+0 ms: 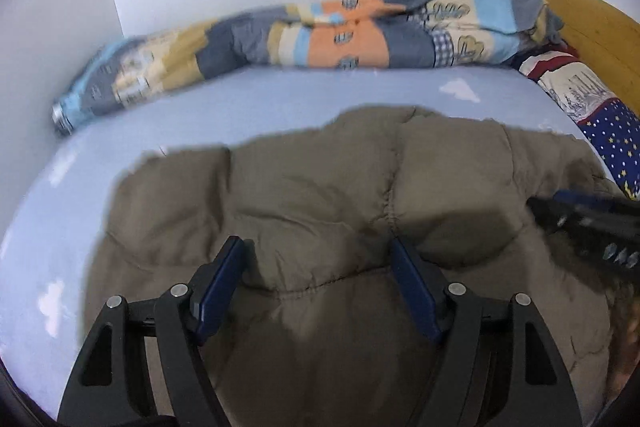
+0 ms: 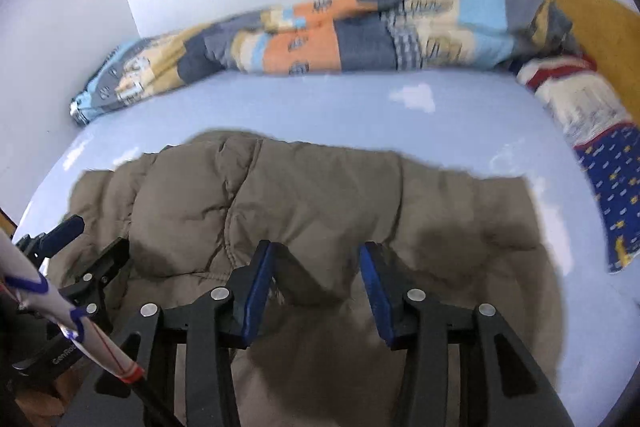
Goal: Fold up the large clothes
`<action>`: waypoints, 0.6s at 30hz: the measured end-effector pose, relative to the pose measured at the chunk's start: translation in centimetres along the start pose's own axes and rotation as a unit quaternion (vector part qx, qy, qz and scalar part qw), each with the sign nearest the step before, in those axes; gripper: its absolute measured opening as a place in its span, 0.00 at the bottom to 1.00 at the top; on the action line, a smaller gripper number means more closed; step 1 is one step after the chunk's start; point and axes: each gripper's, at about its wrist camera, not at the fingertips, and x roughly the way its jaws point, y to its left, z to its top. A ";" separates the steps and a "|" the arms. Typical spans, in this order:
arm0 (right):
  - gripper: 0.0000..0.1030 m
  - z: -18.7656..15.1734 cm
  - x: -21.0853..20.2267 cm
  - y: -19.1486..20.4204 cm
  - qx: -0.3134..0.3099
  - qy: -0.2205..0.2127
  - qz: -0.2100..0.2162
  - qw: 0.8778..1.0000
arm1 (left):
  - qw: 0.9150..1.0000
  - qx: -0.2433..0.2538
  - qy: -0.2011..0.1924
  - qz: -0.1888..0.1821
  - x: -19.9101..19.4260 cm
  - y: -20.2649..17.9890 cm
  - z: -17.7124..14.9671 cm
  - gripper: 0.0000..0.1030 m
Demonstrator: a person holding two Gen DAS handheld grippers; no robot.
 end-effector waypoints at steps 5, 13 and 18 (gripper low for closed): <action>0.51 0.0 3.9 -0.9 0.020 0.047 -0.002 0.999 | 1.000 0.006 0.004 0.005 1.3 -0.2 0.4 0.74; 0.53 0.2 1.6 -1.4 0.040 0.033 0.005 0.999 | 1.000 -0.009 -0.016 -0.003 -0.7 0.5 0.6 0.74; 0.53 -0.1 -3.2 -4.3 0.056 0.007 -0.017 0.998 | 1.000 0.005 -0.028 0.000 -2.7 0.5 -0.5 0.74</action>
